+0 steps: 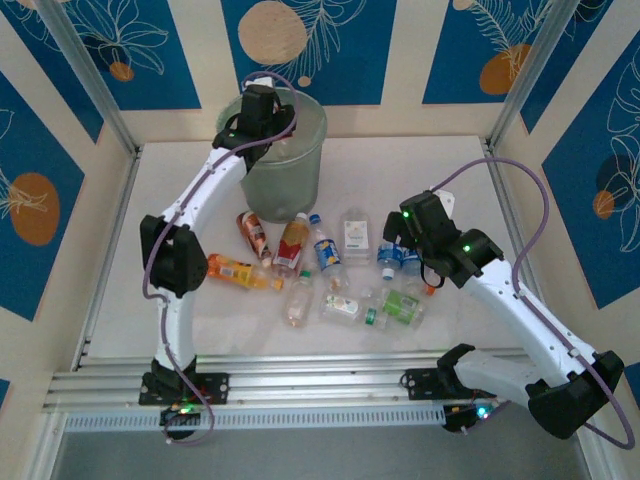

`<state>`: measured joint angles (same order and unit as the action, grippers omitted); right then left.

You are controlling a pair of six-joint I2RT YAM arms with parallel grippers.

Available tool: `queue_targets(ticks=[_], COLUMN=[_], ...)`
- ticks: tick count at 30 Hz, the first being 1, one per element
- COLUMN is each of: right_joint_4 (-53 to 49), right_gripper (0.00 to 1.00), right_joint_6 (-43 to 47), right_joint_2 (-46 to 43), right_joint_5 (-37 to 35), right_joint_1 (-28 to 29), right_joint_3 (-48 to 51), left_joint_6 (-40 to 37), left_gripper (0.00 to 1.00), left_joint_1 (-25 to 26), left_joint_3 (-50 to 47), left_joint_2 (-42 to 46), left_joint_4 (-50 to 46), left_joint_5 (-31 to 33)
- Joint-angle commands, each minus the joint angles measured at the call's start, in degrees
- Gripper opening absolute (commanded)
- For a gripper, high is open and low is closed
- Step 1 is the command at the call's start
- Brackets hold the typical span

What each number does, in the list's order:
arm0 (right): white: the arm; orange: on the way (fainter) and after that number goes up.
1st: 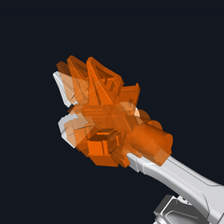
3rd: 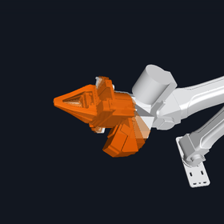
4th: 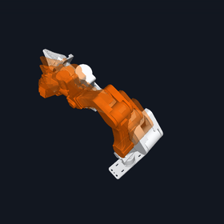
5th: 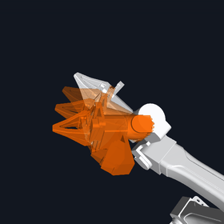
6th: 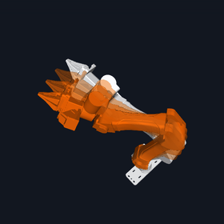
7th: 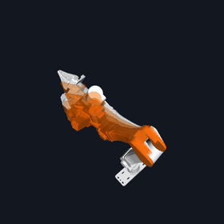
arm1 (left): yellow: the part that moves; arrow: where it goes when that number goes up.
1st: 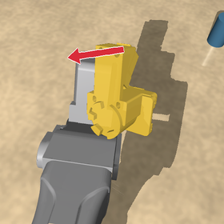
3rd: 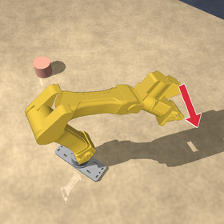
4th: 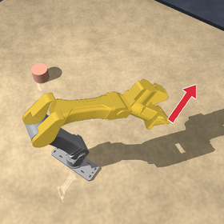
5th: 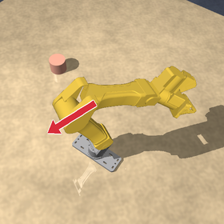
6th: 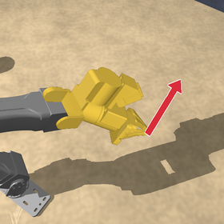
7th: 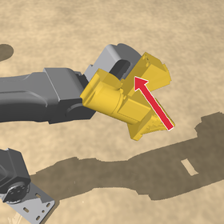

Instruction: Put the plastic bottles in the bin

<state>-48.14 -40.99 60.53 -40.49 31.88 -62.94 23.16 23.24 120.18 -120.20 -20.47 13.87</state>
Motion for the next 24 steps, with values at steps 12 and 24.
queue_targets(ticks=[12, 24], right_joint_4=[-1.7, -1.9], right_gripper=[0.99, 0.99], right_joint_6=[-2.2, -2.3], right_joint_2=[0.7, 0.8], right_joint_5=[-0.1, -0.4], right_joint_1=[0.1, 0.0], right_joint_3=[0.3, 0.6], left_joint_6=[6.6, 6.2], left_gripper=[0.55, 0.72], left_joint_1=[-1.2, -1.2], left_joint_3=[3.3, 6.5], left_joint_2=[-4.9, -8.5], left_joint_4=[-4.5, -6.4], left_joint_5=[0.0, -0.4])
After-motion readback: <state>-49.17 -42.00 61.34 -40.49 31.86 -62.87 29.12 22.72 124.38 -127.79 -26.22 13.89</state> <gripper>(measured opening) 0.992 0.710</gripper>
